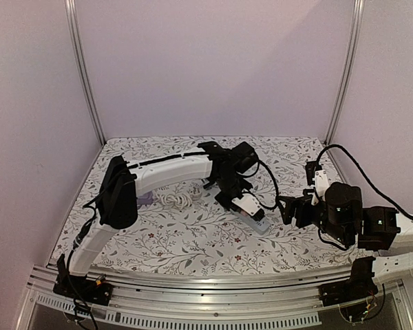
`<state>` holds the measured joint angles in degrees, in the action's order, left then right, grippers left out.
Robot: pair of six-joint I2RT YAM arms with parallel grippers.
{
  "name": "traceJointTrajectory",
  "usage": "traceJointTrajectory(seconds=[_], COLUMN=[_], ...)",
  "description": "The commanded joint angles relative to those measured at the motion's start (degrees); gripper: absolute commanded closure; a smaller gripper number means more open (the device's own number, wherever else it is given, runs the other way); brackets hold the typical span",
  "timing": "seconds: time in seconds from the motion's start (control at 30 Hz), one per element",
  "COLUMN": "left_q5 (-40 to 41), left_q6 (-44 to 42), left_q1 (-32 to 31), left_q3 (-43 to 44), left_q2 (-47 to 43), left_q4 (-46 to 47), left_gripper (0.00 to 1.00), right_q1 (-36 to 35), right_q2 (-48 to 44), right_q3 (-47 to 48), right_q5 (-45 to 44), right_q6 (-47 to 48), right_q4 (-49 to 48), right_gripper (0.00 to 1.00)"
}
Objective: Insert the plug
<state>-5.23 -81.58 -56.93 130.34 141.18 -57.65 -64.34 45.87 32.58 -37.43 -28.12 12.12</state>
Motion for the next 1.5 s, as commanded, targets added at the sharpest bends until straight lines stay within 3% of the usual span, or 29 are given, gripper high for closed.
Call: traceJointTrajectory(seconds=[0.0,0.6,0.87,1.13,1.27,1.47], left_q5=[-1.95,-3.6,-3.26,-6.22,-7.92,-9.81], left_q6=[1.89,1.05,3.14,4.58,6.63,9.18], left_q1=[1.26,0.85,0.93,2.92,4.64,7.77], left_q3=[-1.31,-3.5,-4.21,-14.14,-25.15,-40.11], left_q2=[0.93,-2.46,-3.99,-13.43,-21.78,-32.57], left_q4=[-0.85,-7.85,-2.54,3.03,7.67,14.25], left_gripper=[1.0,1.0,1.0,1.0,1.0,1.0], right_q1=[0.27,0.28,0.29,0.81,6.49,12.15], right_q2=[-0.21,-0.08,-0.16,2.69,8.0,21.5], right_q3=[-0.84,-0.76,-0.89,-0.46,0.06,2.81], right_q5=[-0.47,-0.23,-0.27,-0.78,9.85,24.3], right_q6=[-0.42,-0.31,-0.28,-6.89,-9.6,-5.34], right_q4=[0.44,0.36,0.25,-0.07,-1.74,-7.84], right_gripper=[0.03,0.03,0.03,0.01,0.01,0.01])
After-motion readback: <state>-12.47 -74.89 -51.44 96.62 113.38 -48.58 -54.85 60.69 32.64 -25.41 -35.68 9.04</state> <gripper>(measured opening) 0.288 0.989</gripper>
